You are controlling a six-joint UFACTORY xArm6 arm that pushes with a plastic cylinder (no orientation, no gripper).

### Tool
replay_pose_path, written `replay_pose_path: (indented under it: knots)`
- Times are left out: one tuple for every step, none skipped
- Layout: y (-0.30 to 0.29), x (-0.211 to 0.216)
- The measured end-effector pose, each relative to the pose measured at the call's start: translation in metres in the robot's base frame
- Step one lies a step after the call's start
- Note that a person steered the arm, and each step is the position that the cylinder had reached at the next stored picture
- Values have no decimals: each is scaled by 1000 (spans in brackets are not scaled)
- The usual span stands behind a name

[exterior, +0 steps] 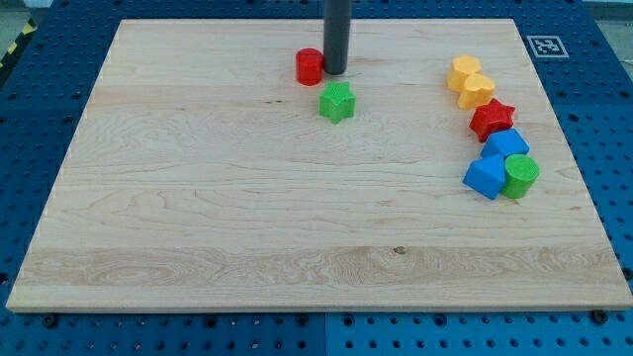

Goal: Move the hexagon to the top right of the green star

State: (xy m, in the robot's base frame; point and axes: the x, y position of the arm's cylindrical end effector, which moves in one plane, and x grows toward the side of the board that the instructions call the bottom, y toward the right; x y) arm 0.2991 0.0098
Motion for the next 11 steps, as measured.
replay_pose_path:
  knots:
    - [-27,0]
    - [-54,0]
    - [-63,-2]
    - [-18,-31]
    - [52,-64]
    - [143,-72]
    - [243,-67]
    - [293,-33]
    - [288,18]
    - [265,29]
    - [249,29]
